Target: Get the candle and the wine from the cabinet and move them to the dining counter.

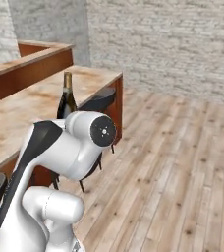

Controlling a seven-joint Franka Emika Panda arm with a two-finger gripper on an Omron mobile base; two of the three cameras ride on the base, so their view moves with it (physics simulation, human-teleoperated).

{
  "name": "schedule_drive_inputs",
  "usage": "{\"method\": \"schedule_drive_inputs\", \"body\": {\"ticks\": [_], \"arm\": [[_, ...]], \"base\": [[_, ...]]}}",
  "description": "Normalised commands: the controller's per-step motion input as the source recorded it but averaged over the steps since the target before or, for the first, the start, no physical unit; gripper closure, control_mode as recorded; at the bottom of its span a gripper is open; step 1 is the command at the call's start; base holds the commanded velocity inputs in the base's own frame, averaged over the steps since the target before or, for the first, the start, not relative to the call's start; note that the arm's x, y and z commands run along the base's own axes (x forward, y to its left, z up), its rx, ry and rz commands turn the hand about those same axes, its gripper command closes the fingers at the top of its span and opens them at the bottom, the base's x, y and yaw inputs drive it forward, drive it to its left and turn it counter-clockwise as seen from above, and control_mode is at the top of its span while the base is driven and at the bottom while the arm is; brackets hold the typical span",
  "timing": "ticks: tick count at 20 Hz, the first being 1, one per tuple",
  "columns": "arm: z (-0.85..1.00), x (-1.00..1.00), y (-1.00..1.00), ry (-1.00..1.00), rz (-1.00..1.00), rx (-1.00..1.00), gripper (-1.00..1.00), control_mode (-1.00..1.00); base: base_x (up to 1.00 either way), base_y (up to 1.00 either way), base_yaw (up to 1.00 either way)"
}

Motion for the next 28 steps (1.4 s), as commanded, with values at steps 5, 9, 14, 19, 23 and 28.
{"method": "schedule_drive_inputs", "body": {"ticks": [5,9,14,19,23,28], "arm": [[0.0,0.0,0.0,0.0,0.0,0.0,1.0,1.0],[0.0,0.0,0.0,0.0,0.0,0.0,1.0,1.0],[0.0,0.0,0.0,0.0,0.0,0.0,1.0,1.0],[0.0,0.0,0.0,0.0,0.0,0.0,1.0,1.0],[0.0,0.0,0.0,0.0,0.0,0.0,1.0,1.0],[0.0,0.0,0.0,0.0,0.0,0.0,1.0,1.0]], "base": [[0.55,-0.21,0.38],[0.5,-0.19,0.43],[0.32,-0.06,0.67],[0.26,-0.03,0.75],[0.31,-0.06,0.69],[0.29,-0.2,0.54]]}}
